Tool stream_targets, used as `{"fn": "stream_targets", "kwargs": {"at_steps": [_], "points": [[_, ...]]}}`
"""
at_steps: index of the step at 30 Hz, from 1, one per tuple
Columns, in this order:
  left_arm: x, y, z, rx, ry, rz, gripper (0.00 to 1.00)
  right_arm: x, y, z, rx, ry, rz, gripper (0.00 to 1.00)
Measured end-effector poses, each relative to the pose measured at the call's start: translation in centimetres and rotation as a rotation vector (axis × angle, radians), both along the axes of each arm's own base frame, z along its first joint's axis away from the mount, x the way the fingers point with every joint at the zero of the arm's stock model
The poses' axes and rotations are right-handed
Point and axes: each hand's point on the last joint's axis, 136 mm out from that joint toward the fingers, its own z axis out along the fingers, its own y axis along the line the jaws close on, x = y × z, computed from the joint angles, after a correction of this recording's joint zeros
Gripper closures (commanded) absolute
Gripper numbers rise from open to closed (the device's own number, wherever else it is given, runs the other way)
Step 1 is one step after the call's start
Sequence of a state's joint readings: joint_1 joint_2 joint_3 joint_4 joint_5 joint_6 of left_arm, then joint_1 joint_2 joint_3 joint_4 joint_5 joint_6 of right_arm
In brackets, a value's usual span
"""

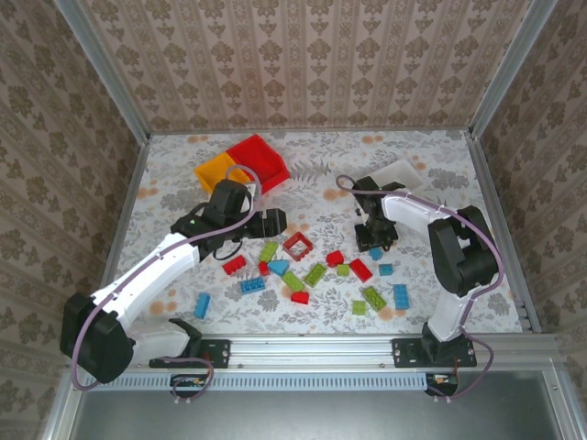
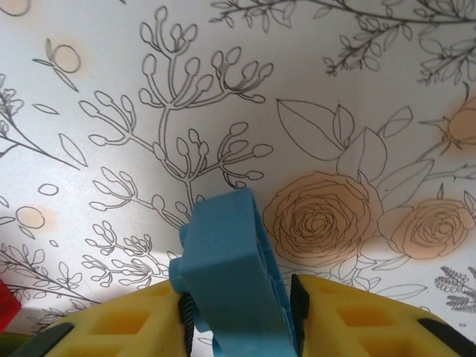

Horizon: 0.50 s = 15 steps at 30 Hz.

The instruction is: Sort the legos into containers by color

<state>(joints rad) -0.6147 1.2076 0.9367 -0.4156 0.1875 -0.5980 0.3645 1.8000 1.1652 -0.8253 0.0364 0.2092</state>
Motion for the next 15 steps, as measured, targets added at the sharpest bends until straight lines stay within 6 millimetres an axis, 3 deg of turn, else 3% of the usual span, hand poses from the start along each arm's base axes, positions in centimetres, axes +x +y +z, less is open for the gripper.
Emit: {"fn": "stream_targets", "kwargs": {"at_steps": [5, 10, 13, 15], "points": [[0.0, 0.0, 0.0, 0.001, 0.001, 0.0, 0.16, 0.2, 0.3, 0.2, 0.014, -0.008, 0.0, 0.84], [-0.1, 0.2, 0.1, 0.002, -0.002, 0.003, 0.16, 0.8, 0.5, 1.4, 0.027, -0.042, -0.01, 0.86], [0.0, 0.1, 1.0, -0.003, -0.015, 0.006, 0.16, 3.0, 0.8, 4.5, 0.057, -0.129, -0.034, 0.89], [0.5, -0.1, 2.3, -0.02, -0.039, 0.006, 0.16, 5.6, 0.8, 7.4, 0.092, -0.221, -0.07, 0.89]]}}
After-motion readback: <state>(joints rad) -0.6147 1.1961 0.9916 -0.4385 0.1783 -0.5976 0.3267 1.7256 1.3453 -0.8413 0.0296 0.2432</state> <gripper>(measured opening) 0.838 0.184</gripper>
